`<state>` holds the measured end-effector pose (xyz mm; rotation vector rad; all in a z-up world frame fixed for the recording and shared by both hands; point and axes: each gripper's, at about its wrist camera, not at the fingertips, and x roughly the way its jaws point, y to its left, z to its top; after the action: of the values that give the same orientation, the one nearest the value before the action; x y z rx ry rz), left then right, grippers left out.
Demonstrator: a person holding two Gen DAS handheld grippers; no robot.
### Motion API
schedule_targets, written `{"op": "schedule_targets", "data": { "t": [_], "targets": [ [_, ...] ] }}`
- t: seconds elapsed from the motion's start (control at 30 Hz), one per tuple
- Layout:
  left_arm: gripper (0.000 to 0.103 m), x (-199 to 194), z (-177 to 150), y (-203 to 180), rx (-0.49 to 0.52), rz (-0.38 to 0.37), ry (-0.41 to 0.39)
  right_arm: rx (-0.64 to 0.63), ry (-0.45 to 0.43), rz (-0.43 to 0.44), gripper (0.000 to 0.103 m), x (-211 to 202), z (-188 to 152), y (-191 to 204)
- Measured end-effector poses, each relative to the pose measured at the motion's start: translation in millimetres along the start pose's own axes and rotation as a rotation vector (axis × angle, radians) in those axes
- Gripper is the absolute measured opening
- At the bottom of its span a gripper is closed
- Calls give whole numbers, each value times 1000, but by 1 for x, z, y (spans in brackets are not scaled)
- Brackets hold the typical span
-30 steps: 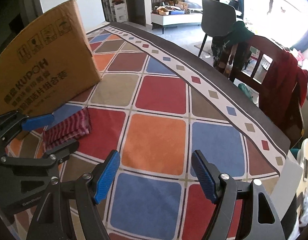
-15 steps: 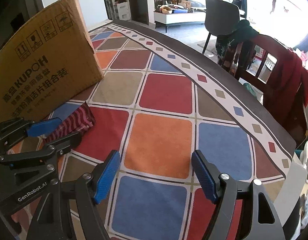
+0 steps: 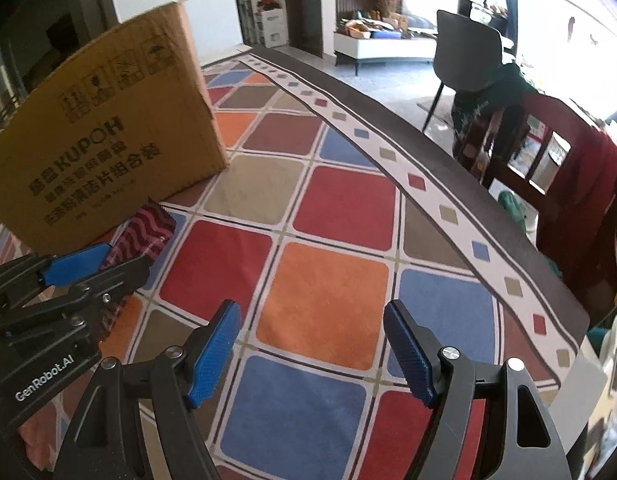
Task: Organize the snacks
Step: 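Close the left tool on the maroon striped bar and lift it, then carry the maroon bar into the box and open the left tool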
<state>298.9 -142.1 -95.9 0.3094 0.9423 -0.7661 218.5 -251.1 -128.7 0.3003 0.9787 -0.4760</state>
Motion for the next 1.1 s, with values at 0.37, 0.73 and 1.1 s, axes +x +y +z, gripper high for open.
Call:
{"op": "schedule_targets", "data": {
  "t": [0.37, 0.73, 1.1],
  "targets": [
    [38, -55, -10, 1, -102, 52, -136, -119, -95, 74, 75, -36, 11, 8],
    [38, -102, -14, 2, -161, 110, -238, -179, -142, 155, 75, -71, 25, 13],
    [38, -139, -2, 6, -199, 171, -320, -257, -233, 213, 75, -105, 47, 28]
  ]
}}
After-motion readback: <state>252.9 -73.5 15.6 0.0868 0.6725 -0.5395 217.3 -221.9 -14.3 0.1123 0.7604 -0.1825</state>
